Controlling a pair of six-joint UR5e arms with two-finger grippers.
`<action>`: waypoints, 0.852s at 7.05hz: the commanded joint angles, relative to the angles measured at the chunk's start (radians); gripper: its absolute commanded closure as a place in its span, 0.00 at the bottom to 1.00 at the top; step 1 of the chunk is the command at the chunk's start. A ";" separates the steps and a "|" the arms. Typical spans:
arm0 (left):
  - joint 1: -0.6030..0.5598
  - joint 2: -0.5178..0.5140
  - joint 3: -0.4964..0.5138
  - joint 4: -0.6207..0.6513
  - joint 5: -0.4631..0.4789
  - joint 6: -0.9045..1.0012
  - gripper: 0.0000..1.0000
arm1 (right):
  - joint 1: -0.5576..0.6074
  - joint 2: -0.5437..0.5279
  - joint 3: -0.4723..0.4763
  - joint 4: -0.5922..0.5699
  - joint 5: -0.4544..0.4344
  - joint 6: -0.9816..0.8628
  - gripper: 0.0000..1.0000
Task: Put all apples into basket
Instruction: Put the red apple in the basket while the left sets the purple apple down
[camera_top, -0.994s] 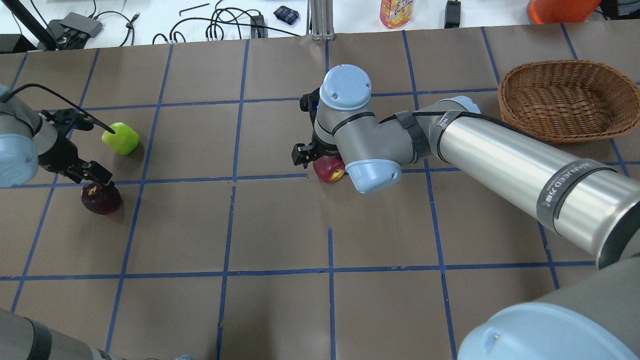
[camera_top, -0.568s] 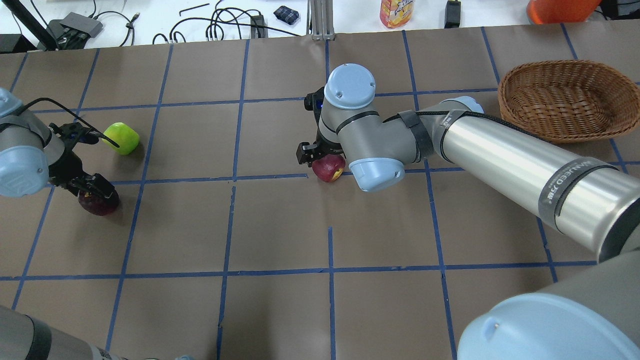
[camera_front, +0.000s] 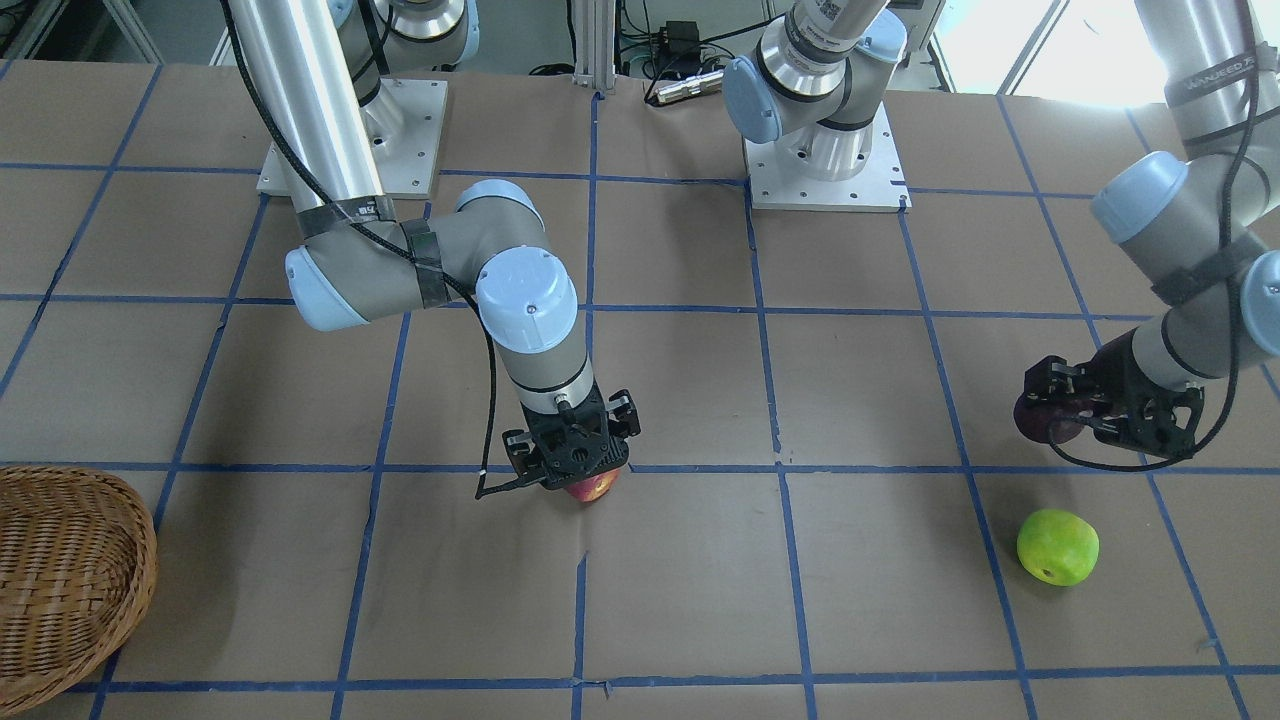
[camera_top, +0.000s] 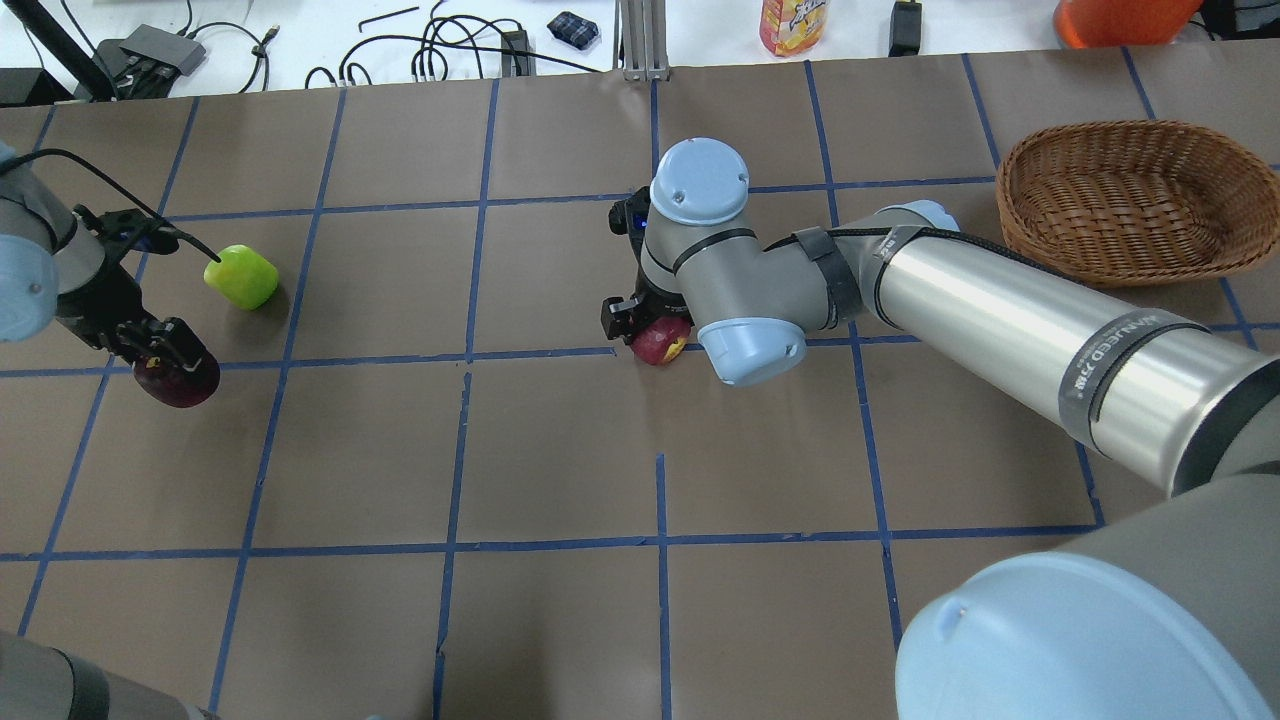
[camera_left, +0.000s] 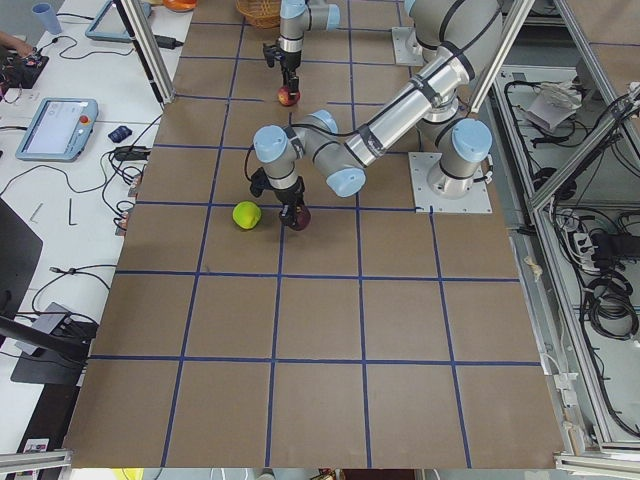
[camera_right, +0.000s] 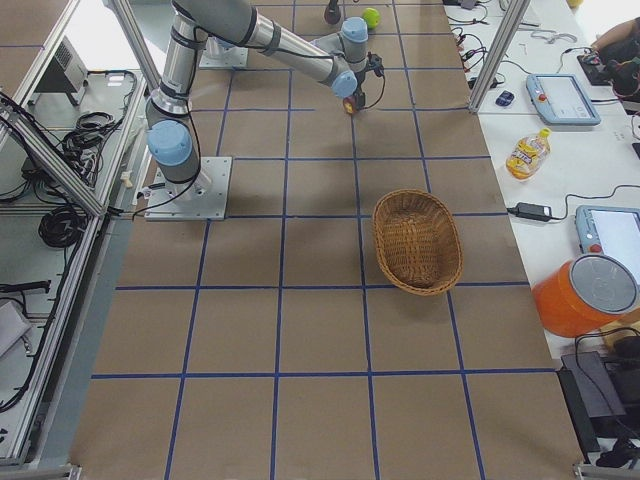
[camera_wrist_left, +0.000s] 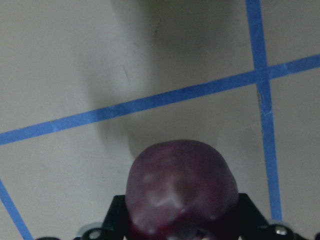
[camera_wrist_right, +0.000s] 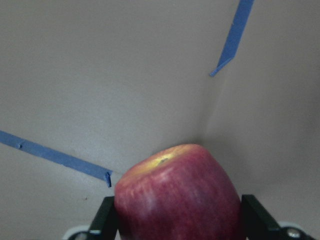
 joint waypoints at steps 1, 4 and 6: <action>-0.104 0.031 0.069 -0.135 -0.086 -0.131 1.00 | -0.049 -0.060 -0.024 0.021 -0.004 0.020 0.41; -0.314 0.054 0.060 -0.143 -0.193 -0.399 1.00 | -0.421 -0.198 -0.032 0.132 0.013 -0.092 0.43; -0.543 0.019 0.073 -0.049 -0.207 -0.682 1.00 | -0.653 -0.185 -0.048 0.129 0.013 -0.414 0.43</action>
